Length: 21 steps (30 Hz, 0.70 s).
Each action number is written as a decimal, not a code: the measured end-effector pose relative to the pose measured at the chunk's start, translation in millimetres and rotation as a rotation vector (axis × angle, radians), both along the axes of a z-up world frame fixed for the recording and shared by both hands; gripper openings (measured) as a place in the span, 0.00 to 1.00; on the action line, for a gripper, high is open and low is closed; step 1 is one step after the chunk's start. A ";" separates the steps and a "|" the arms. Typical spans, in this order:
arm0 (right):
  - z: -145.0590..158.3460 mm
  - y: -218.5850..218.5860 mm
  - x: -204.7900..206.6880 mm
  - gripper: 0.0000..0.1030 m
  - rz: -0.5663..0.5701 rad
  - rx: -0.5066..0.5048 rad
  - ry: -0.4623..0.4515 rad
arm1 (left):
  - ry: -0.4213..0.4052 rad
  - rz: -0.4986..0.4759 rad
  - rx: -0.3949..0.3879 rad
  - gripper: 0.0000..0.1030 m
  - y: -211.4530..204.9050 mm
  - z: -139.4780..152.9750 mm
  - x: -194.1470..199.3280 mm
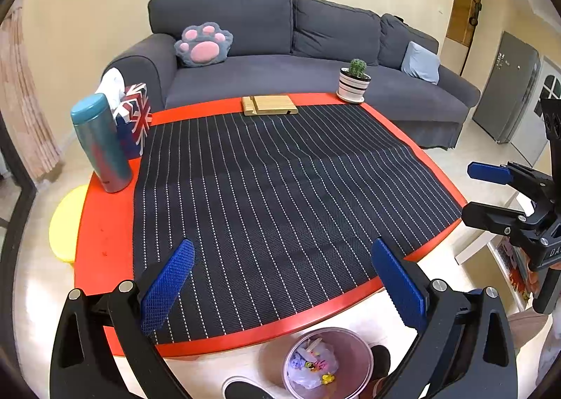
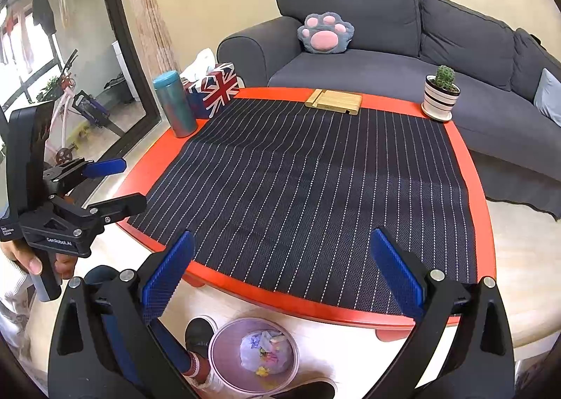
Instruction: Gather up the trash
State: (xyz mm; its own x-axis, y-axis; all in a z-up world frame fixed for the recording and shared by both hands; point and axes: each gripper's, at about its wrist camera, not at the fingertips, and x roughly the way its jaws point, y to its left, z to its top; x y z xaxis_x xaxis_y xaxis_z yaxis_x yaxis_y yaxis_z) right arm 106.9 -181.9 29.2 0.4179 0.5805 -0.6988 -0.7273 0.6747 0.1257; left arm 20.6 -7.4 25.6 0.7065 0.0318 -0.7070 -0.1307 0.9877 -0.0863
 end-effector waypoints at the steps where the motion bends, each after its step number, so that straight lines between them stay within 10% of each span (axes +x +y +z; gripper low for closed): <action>1: 0.0 0.0 -0.1 0.95 0.000 0.000 -0.001 | 0.000 0.000 -0.001 0.94 0.0 -0.1 0.0; 21: -3.7 1.0 -0.8 0.95 0.003 -0.003 0.003 | 0.005 -0.008 -0.001 0.94 -2.9 -1.0 1.7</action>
